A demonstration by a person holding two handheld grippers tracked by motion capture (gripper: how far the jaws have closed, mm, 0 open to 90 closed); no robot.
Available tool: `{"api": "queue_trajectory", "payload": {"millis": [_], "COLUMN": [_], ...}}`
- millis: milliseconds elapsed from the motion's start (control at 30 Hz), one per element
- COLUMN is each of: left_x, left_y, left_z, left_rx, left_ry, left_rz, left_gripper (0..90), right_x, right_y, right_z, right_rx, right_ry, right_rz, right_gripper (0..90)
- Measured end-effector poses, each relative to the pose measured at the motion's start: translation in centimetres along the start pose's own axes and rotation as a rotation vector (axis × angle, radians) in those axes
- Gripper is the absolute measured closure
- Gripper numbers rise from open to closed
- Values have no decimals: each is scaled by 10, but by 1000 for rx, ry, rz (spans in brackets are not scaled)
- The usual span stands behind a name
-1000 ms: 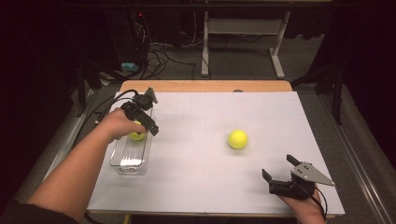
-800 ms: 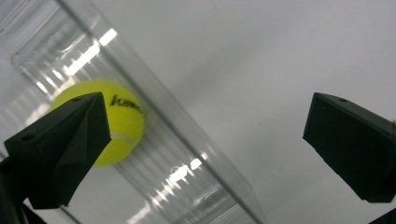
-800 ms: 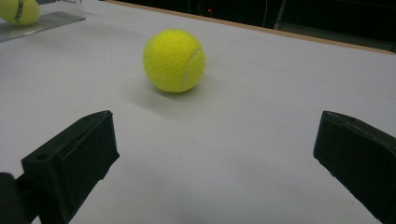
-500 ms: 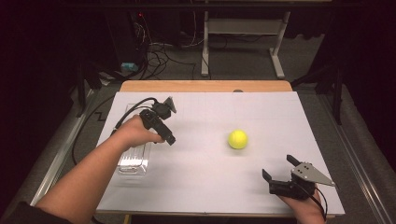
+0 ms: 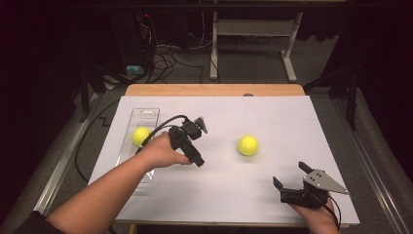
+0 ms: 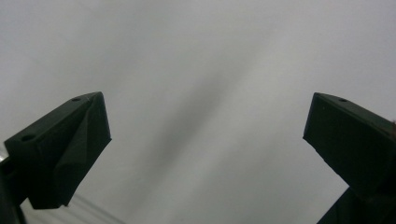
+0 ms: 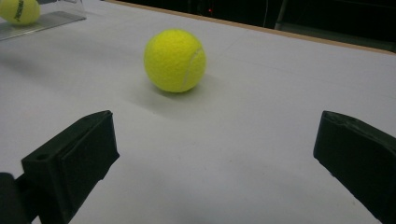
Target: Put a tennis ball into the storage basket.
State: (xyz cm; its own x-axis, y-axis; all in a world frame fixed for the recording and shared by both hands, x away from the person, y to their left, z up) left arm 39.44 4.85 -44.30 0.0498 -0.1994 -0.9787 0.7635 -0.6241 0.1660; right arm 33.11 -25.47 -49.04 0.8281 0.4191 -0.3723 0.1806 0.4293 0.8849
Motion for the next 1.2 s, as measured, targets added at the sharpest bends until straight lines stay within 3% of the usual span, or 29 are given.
{"api": "queue_trajectory", "payload": {"millis": [200, 367, 533, 633, 867, 1200], "left_x": [4, 6, 6, 6, 9, 9], "left_y": [1, 0, -3, -5, -13, -19], "left_z": [22, 31, 30, 25, 15, 16], "left_rx": [43, 64, 78, 64, 53, 55], "left_ry": [-20, -26, -22, -19, -14, 3], "left_rz": [7, 11, 2, 14, 1, -10], "left_gripper": [13, 13, 13, 15, 15, 17], "right_x": [1, 0, 5, 9, 21, 80], "right_y": [0, 0, 2, 2, 19, 40], "right_z": [-1, -1, -1, -2, -3, -3], "right_rx": [-4, -4, 7, 0, 26, 33], "right_ry": [1, 2, 2, 7, 28, 80], "right_rz": [-1, 0, 0, -6, 2, -95], "right_gripper": [0, 0, 0, 0, 0, 0]}}
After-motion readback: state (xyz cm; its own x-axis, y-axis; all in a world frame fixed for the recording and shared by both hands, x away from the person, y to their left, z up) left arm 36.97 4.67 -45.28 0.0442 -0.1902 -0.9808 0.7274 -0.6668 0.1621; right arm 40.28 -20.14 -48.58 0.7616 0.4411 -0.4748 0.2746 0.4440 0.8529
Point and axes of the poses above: each handheld gripper's, and its own axes: x roughly forward along the jaws, y roughly out of its top, z roughly to its right, the point moved 8 cm from there along x, roughly forward along the jaws, and after that the axes turned 14 degrees about -x, right-handed, at the moved point
